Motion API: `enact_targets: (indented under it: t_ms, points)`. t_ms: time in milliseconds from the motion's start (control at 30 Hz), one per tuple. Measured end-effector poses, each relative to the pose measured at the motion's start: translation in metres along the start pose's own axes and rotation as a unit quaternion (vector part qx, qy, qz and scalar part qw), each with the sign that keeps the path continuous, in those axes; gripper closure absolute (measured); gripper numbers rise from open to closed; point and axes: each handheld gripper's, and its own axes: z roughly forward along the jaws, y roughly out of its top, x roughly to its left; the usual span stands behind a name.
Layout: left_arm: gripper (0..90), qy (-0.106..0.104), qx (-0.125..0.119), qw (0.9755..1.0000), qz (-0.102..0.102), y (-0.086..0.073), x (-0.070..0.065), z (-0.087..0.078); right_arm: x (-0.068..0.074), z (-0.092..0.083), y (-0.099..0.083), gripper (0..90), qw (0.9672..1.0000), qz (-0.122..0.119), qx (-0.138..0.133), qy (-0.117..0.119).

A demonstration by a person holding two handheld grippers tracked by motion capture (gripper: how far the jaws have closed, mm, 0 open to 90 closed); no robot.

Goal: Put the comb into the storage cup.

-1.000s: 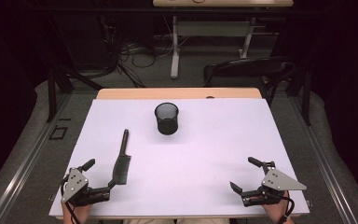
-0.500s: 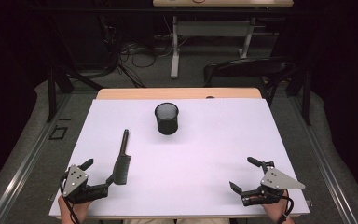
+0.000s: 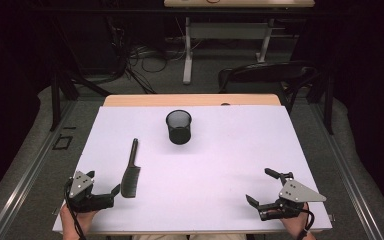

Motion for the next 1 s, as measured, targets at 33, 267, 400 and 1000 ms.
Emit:
enact_targets:
  t_ms: [33, 267, 400, 1000]
  points:
    - [0.2, 0.0, 0.002, 1.0, 0.0, 0.0, 0.001, 0.001, 0.0, 0.0, 0.0, 0.0, 1.0, 0.0, 0.002, 0.0]
    - [8.7, 0.001, 0.021, 0.9998, 0.003, 0.0, 0.002, 0.004, 0.0, 0.001, 0.0, 0.0, 1.0, 0.002, 0.007, 0.002]
    - [20.7, 0.001, 0.024, 0.9997, 0.006, 0.0, 0.001, 0.004, 0.0, 0.001, 0.0, 0.0, 1.0, 0.002, 0.006, 0.003]
    - [90.0, -0.024, 0.102, 0.9933, 0.049, -0.003, -0.012, 0.014, 0.0, 0.001, 0.0, 0.0, 1.0, 0.001, 0.005, 0.006]
